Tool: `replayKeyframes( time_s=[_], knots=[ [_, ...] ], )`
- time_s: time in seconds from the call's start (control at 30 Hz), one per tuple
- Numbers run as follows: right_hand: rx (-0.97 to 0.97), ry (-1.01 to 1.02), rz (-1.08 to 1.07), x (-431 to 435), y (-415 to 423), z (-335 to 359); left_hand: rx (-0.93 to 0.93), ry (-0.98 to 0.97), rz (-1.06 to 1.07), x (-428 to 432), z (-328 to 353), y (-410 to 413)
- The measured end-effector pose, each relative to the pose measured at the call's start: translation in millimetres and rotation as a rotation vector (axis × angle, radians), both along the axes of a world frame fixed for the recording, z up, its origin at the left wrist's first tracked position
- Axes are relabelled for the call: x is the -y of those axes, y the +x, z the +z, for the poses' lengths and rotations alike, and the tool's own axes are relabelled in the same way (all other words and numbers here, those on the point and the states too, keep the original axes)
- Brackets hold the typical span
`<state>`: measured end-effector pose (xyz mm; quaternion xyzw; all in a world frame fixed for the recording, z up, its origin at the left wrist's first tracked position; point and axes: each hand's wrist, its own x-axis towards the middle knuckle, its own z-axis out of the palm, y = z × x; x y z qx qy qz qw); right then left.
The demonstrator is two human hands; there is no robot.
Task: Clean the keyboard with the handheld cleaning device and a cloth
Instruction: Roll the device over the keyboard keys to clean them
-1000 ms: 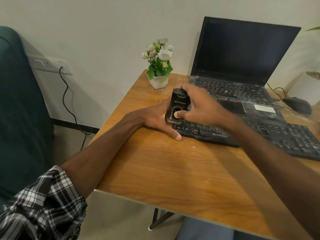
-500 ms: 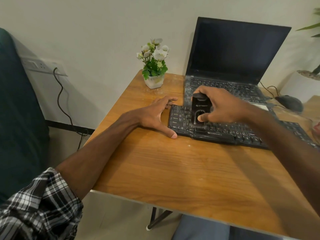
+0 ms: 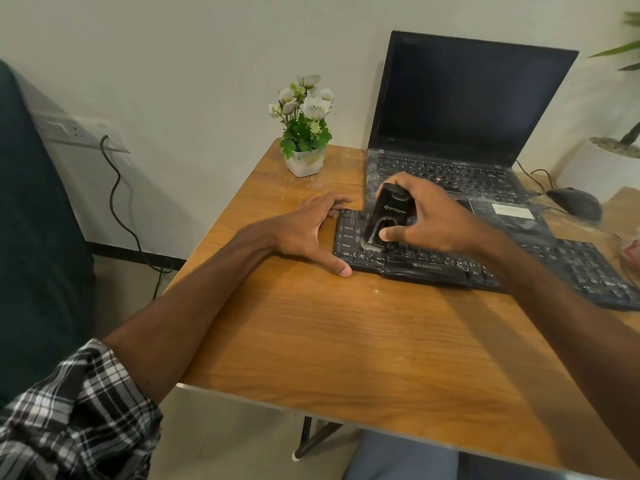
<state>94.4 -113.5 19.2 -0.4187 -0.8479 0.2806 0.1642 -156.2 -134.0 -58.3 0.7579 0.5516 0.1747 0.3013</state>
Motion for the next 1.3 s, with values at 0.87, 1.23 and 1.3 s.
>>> replayKeyframes(
  time_s=[0.87, 1.23, 1.3],
  knots=[
    [0.084, 0.040, 0.017, 7, 11, 6, -0.043, 0.007, 0.018, 0, 0, -1],
    [0.356, 0.152, 0.081, -3, 15, 41, -0.039, 0.005, 0.017, 0, -1, 0],
    [0.229, 0.118, 0.065, -1, 10, 38, -0.045, 0.010, 0.014, 0, 0, 1]
  ],
)
